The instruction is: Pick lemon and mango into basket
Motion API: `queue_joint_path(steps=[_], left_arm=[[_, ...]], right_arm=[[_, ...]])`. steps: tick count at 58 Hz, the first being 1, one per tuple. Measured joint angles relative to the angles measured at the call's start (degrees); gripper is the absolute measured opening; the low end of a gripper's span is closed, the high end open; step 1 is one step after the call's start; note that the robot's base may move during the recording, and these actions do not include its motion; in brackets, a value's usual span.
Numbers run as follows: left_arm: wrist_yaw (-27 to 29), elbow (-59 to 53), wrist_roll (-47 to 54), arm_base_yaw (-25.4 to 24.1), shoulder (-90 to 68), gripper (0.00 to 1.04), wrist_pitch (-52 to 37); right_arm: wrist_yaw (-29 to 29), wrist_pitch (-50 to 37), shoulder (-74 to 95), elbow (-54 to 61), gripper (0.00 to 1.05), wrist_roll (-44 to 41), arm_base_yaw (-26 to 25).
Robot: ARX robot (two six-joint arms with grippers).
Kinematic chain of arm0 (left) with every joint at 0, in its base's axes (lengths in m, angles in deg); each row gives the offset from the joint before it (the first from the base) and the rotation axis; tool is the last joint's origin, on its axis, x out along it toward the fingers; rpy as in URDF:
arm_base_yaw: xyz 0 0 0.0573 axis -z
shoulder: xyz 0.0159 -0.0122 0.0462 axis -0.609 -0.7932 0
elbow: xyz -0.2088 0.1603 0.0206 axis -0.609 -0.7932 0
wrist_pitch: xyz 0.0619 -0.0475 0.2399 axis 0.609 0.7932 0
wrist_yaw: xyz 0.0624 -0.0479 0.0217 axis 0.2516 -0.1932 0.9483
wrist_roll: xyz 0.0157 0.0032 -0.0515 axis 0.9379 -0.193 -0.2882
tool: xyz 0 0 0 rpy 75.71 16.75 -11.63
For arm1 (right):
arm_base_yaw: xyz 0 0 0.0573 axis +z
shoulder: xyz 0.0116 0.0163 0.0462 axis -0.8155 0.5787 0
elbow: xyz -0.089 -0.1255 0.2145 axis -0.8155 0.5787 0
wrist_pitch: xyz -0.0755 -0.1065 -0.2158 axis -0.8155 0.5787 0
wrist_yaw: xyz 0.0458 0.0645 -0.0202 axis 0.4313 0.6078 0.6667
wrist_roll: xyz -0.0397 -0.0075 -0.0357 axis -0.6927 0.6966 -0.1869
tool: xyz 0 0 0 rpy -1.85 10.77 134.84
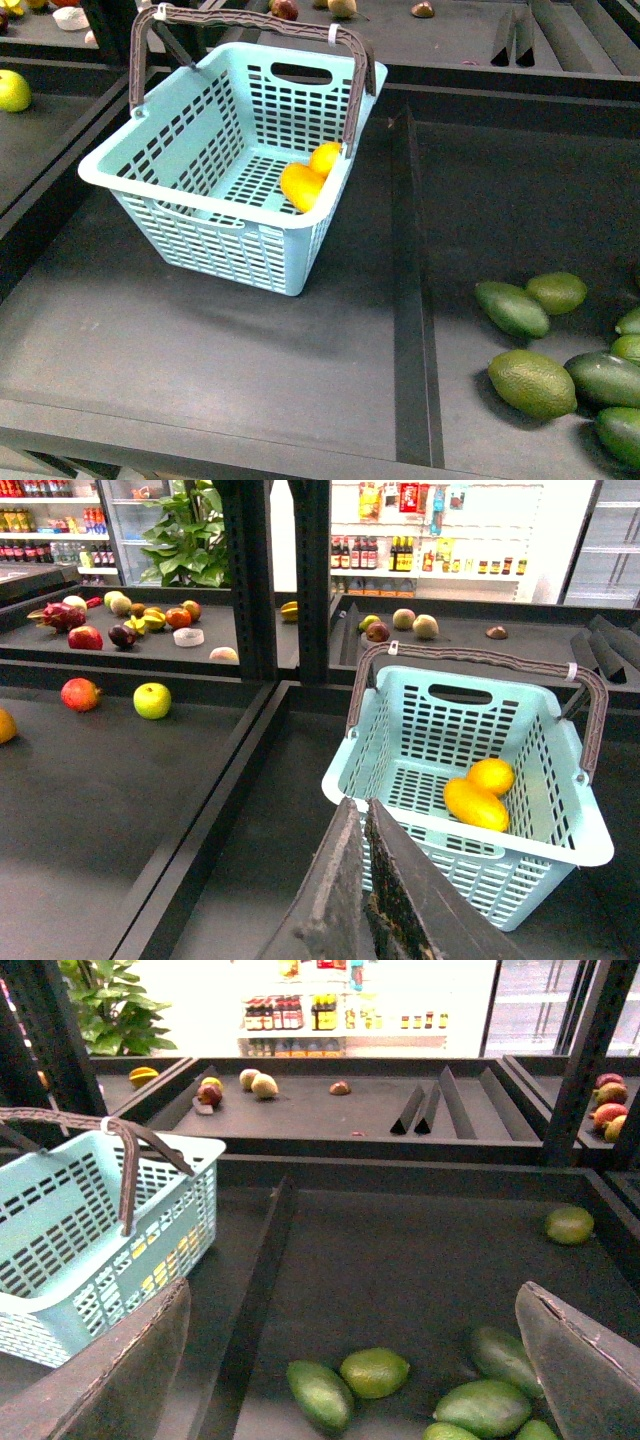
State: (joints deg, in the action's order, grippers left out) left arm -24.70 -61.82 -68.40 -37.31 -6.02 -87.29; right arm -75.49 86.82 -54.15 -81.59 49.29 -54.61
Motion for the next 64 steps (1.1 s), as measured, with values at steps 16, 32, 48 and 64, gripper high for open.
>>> queue_joint_path(steps=[16, 32, 48, 64], left_arm=[[0.00, 0.00, 0.02, 0.00, 10.12, 0.03, 10.47], [0.00, 0.00, 0.02, 0.00, 10.14, 0.03, 10.49], [0.00, 0.00, 0.02, 0.00, 10.14, 0.32, 10.49], [0.00, 0.00, 0.04, 0.00, 10.14, 0.99, 10.49]], right_arm=[[0.00, 0.00, 0.00, 0.00, 0.96, 0.00, 0.00], [0.00, 0.00, 0.00, 0.00, 0.96, 0.00, 0.00], [0.00, 0.00, 0.00, 0.00, 0.96, 0.00, 0.00], [0.00, 0.00, 0.00, 0.00, 0.96, 0.00, 0.00]])
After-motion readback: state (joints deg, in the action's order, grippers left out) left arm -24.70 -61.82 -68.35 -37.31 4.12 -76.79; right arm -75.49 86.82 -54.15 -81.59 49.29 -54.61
